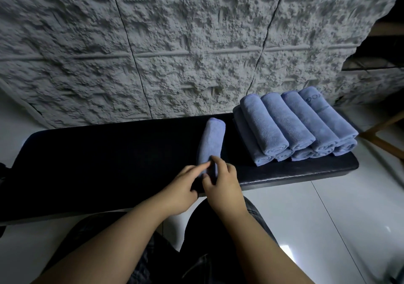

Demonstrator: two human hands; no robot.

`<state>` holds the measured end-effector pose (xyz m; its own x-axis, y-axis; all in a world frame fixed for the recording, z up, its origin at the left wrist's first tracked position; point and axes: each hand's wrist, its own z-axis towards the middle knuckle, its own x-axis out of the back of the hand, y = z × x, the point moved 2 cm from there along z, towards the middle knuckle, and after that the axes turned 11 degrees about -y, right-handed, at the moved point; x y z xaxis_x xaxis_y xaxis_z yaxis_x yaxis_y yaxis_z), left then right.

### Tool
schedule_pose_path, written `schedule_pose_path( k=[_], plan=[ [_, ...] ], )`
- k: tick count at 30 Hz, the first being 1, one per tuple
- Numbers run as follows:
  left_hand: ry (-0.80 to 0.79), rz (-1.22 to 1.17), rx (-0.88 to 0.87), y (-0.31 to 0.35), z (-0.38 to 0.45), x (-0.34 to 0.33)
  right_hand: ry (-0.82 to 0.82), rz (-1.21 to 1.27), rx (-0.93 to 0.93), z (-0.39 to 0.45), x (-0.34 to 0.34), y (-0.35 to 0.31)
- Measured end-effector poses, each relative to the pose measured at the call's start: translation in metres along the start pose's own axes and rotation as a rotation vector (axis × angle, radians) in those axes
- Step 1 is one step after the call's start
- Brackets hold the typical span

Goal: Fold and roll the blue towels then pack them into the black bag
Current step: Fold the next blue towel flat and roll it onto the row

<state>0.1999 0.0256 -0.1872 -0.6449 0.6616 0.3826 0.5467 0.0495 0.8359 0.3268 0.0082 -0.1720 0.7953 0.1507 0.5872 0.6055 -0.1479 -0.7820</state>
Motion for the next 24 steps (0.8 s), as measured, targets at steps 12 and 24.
schedule_pose_path(
  k=[12,24],
  plan=[
    [-0.047,-0.215,-0.040,0.028,0.043,-0.026,0.397,0.137,-0.159,0.016,0.020,0.028],
    [-0.101,-0.126,-0.025,0.041,0.061,-0.029,0.486,0.390,-0.233,0.014,0.029,0.036]
  ],
)
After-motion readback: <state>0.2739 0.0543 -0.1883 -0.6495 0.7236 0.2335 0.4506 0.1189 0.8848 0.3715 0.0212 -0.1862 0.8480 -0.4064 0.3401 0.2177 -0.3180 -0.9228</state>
